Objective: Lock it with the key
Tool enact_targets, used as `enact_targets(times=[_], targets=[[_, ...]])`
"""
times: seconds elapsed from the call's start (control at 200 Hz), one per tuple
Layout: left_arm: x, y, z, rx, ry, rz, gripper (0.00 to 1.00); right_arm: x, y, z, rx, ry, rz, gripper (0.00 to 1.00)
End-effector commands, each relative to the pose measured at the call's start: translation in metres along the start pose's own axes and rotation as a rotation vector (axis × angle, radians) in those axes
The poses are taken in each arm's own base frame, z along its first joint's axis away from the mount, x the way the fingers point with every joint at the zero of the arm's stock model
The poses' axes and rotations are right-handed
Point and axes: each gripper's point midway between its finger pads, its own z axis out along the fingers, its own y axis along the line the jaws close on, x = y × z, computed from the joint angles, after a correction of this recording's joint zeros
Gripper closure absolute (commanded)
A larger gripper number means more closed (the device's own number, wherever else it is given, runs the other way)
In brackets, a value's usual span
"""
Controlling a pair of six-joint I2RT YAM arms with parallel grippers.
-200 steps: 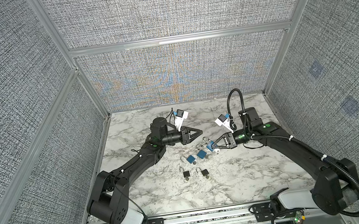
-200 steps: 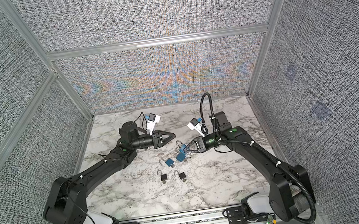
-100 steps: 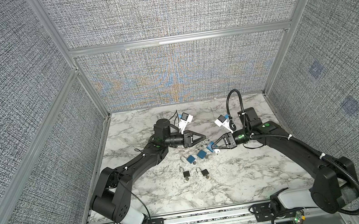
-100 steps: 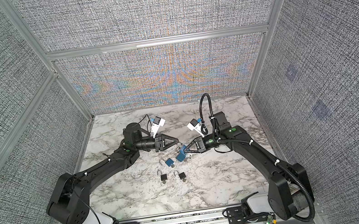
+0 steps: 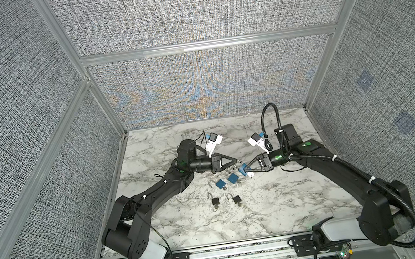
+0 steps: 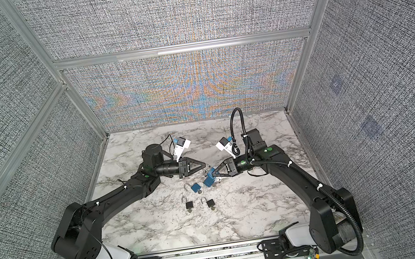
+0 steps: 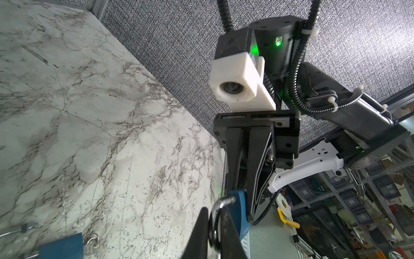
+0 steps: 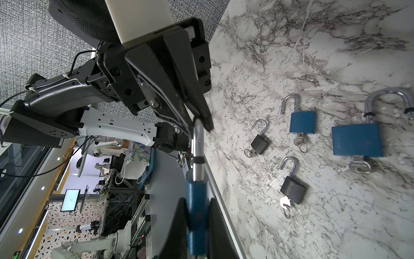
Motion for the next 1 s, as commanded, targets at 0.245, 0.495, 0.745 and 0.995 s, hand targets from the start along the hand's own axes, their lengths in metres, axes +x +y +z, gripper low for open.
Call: enact_targets(times=[0.245, 0.495, 0.745, 0.995], targets=[[0.000, -0.004, 0.001, 0.004, -0.003, 0.024, 0.96, -0.005, 0.014, 0.002, -0.041, -0.011, -0.036, 1.00], [0.005, -0.004, 0.003, -0.001, 0.005, 0.016, 1.00, -0.008, 0.018, 0.003, -0.054, -0.030, -0.039, 1.00], [0.009, -0.005, 0.006, 0.002, 0.014, 0.014, 1.00, -0.015, 0.011, 0.003, -0.019, -0.056, -0.019, 1.00], [0.015, -0.008, 0.008, 0.006, 0.022, 0.003, 1.00, -0.020, -0.002, 0.005, 0.036, -0.078, 0.001, 1.00]])
